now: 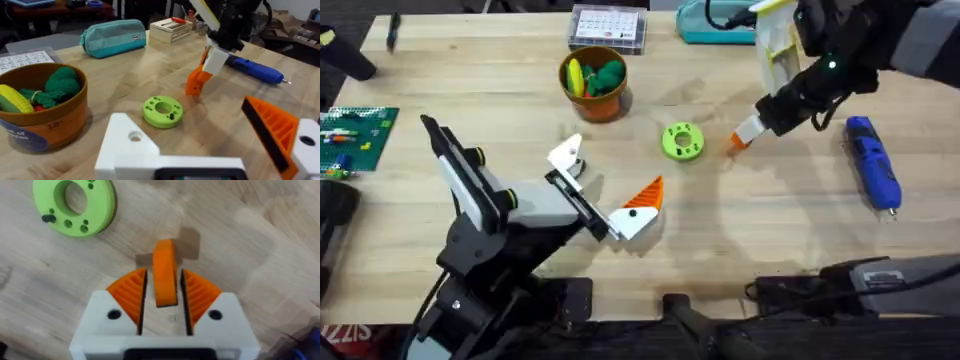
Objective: Pick up the gripper from the table and insert it into the empty holder that is missing its gripper. Then pick up a screw, insert it into the mounting hole, and use the screwdriver to tighten it. Finally, clean up the table by picking up the vegetable and placing it into the bucket.
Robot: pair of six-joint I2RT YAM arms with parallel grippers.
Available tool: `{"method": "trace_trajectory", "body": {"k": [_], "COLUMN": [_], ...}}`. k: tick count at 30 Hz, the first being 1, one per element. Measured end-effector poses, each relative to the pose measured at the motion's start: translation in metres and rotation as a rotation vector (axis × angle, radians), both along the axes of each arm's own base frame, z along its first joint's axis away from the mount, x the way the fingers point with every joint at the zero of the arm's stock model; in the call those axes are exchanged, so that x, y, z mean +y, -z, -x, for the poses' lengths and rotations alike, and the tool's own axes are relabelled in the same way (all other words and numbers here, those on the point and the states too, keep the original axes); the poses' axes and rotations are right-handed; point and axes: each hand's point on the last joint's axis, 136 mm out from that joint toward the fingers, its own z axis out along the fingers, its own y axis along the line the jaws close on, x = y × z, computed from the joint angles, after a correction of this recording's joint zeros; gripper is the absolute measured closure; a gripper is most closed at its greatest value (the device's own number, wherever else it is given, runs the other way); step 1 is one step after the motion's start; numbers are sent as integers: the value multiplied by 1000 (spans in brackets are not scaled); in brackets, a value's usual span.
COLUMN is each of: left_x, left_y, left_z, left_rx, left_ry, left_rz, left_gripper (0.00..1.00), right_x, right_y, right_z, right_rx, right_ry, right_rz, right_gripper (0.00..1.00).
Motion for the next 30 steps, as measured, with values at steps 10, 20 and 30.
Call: {"method": "trace_trajectory", "body": {"k": [10, 20, 30], "left_x": [0, 0, 0], "left_y": [0, 0, 0], "left_z": [0, 0, 0], "left_rx": [0, 0, 0], "left_ry": [0, 0, 0], "left_rz": [0, 0, 0], "left_gripper": [13, 13, 13], "right_x": [0, 0, 4], "right_y": [-1, -45, -126], "right_z": [0, 3, 9], "right_rx": [-1, -71, -252], "right_ry": [-5, 5, 292], "right_rz": [1, -13, -181], "right_gripper": [983, 985, 986]}}
